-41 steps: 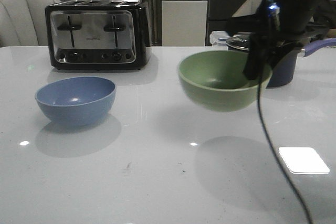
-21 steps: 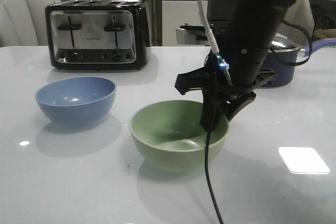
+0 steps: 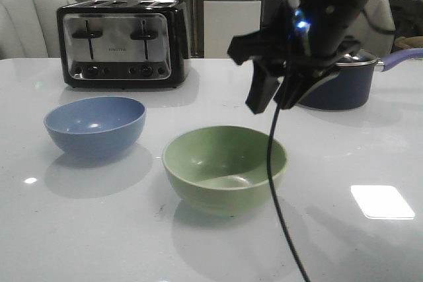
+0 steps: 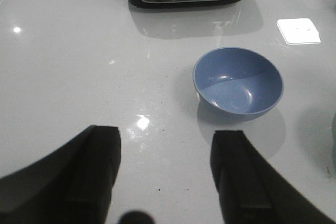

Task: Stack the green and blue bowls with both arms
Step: 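Open the right gripper and withdraw it away from the green bowl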

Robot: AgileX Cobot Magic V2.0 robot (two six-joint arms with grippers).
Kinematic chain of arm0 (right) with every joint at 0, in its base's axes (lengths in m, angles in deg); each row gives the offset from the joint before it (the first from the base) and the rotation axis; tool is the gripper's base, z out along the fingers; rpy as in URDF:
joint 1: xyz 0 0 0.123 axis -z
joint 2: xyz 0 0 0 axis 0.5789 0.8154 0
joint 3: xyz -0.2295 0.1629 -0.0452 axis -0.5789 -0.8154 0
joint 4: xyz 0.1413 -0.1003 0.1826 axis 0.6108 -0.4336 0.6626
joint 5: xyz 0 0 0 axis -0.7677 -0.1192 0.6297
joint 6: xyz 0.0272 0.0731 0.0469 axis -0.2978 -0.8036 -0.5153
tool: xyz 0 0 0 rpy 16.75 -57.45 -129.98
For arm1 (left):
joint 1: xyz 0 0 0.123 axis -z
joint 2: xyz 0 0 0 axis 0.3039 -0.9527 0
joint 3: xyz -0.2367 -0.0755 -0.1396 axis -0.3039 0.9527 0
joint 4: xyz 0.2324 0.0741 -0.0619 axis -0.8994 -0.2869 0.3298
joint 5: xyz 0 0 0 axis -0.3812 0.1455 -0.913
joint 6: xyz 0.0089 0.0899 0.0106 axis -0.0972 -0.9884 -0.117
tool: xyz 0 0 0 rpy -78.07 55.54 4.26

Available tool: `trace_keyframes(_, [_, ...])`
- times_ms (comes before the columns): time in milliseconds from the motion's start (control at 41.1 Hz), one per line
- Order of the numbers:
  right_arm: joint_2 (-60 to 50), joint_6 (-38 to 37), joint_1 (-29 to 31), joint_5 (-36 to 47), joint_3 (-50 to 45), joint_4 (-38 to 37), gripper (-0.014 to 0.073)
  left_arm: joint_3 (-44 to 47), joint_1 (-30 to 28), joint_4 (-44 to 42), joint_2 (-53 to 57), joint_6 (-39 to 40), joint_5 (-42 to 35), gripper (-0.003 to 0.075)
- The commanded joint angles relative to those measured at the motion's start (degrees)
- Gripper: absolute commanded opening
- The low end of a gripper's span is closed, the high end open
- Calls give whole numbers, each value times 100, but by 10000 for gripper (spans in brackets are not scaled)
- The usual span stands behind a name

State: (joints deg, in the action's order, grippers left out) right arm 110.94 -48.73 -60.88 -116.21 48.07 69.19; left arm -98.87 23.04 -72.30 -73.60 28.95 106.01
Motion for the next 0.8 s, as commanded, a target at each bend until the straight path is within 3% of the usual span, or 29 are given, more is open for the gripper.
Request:
trace_keyframes(0, [-977,217,-6,354,-286,39,385,-171,37,9,-30,27,-513,435])
trace_keyframes(316, [-3195,249,-6,376,-1779,-32,385,-171,37,9,-30,27,-744,435])
trace_keyframes(778, [-5468,249,-6,245,-3238,-38,385,-171,103,79,-275,-26,-744,435])
